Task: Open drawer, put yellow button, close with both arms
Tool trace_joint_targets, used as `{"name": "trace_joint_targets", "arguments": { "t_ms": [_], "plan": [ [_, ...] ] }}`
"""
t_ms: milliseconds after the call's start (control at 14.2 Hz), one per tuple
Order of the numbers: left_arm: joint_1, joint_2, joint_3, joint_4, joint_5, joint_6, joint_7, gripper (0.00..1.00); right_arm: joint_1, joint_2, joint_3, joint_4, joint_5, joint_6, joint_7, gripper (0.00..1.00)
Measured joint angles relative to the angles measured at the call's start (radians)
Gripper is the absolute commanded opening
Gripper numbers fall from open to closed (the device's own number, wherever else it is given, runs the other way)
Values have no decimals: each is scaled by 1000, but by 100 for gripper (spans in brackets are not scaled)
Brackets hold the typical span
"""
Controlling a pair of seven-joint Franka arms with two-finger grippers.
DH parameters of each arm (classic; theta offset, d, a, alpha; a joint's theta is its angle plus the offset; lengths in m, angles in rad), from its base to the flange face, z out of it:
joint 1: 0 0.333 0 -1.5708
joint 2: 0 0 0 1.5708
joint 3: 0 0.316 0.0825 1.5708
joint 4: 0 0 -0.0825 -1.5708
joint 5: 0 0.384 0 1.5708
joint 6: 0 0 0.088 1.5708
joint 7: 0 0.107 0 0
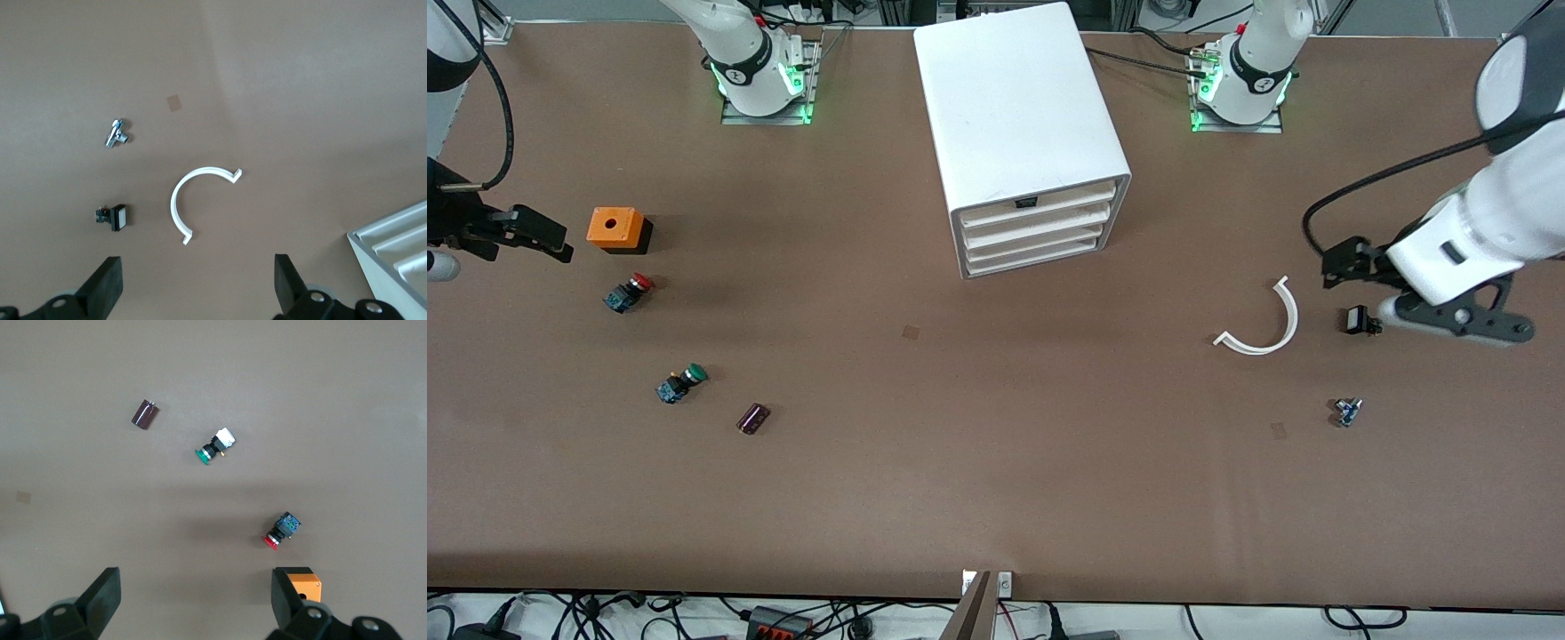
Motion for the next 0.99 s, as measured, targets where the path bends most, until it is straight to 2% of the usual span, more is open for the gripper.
{"name": "trace_joint_targets", "arguments": {
  "t_ms": [141, 352, 985],
  "plan": [
    [-39, -82, 78, -103, -23, 55, 25, 100, 2, -1, 0, 0, 0, -10, 0, 100],
    [-53, -161, 118, -227, -24, 166, 25, 100, 4, -3, 1, 0, 0, -14, 0, 100],
    [-41, -197, 128, -271, -24, 147, 23, 100, 14, -3, 2, 0, 0, -18, 0, 100]
  ]
}}
